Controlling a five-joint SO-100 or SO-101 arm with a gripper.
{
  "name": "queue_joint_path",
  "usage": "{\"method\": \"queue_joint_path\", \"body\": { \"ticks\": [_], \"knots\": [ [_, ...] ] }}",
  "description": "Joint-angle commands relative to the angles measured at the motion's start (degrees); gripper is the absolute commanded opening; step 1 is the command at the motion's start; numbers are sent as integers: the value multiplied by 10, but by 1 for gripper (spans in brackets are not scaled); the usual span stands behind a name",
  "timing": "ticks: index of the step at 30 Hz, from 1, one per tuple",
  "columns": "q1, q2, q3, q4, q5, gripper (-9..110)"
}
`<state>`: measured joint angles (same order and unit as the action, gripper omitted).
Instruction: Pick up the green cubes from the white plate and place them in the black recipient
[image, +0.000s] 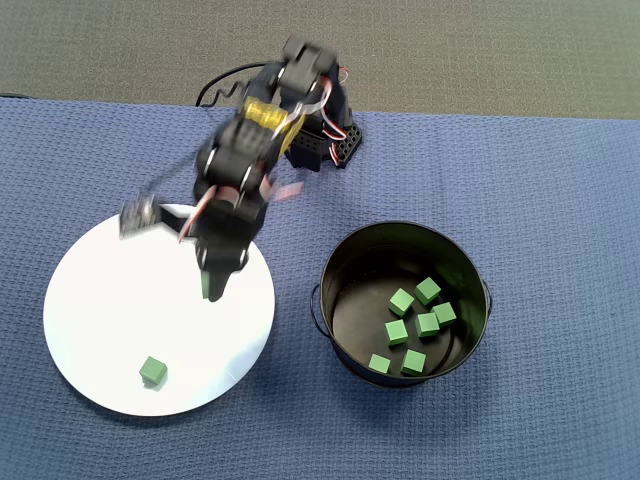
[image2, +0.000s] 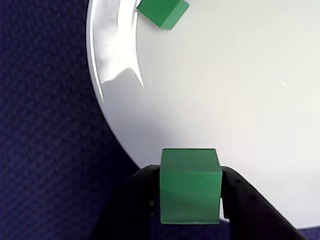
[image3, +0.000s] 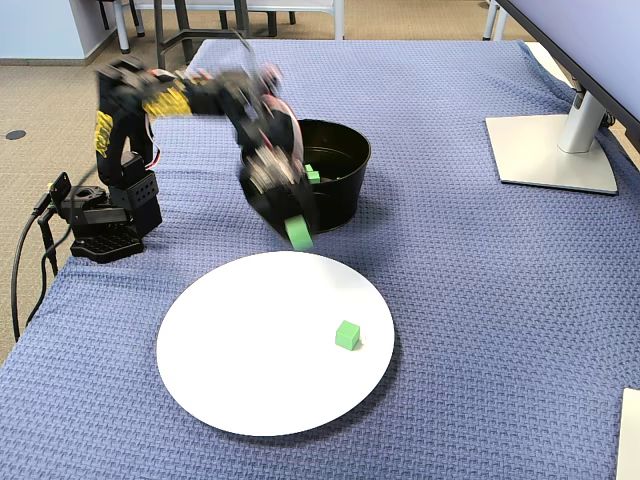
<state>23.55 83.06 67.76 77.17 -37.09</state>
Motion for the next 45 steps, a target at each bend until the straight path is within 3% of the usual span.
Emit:
{"method": "queue_joint_path", "body": {
  "ticks": [1,7,17,18,19,20,21,28,34,37,41,45],
  "knots": [
    [-34,178,45,36,37,0],
    [-175,278,146,-11,91,0],
    [-436,213,198,-79,166,0],
    [-453,209,198,-79,164,4],
    [-465,208,197,-75,150,30],
    [-475,207,192,-65,127,44],
    [-477,207,190,-55,104,46],
    [-359,222,180,-53,-4,51],
    [-219,187,177,-97,-83,34],
    [-160,163,163,-106,-116,39],
    [-84,125,148,-150,-181,32],
    [-18,79,123,-200,-246,33]
  ]
}}
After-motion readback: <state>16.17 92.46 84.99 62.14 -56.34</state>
